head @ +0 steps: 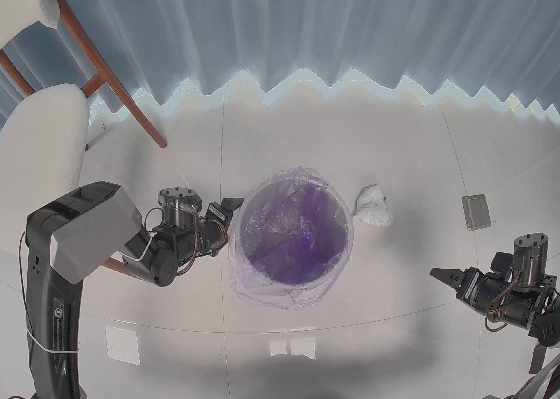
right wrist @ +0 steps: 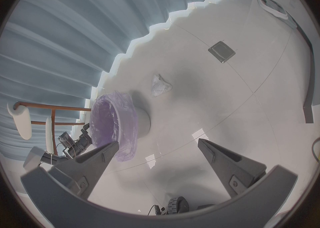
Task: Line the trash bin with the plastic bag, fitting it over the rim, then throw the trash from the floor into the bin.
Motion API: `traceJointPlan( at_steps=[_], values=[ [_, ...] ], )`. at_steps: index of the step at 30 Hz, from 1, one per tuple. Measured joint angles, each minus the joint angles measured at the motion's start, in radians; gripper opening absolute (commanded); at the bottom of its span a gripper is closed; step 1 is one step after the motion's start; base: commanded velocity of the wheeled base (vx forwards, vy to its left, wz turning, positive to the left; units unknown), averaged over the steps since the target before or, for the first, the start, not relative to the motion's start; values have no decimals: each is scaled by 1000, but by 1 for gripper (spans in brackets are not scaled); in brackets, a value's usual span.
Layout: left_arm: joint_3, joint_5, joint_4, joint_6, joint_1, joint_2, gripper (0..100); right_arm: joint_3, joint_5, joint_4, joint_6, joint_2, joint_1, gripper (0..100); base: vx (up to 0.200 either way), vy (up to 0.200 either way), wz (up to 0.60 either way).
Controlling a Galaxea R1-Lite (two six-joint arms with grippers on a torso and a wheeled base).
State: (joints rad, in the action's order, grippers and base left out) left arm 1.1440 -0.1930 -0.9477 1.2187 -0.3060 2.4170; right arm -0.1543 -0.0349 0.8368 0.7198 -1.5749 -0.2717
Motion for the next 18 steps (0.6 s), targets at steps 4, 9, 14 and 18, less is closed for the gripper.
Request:
traceJointPlan(
  at_steps=[4,9,14,18],
  values=[
    [7,1,3,8,-1,8,0,18,0,26,-1,0,0,100,0,0,0],
    [9,3,1,8,3,9,0,24,0,28,-1,-2,-4,100,0,0,0],
    [8,6,0,8,13,9,0,26,0,30,-1,-3,-13,100,0,0,0],
    [6,27,0,-1,21,10,0,25,0,30,0,-4,-15,100,0,0,0]
  ],
)
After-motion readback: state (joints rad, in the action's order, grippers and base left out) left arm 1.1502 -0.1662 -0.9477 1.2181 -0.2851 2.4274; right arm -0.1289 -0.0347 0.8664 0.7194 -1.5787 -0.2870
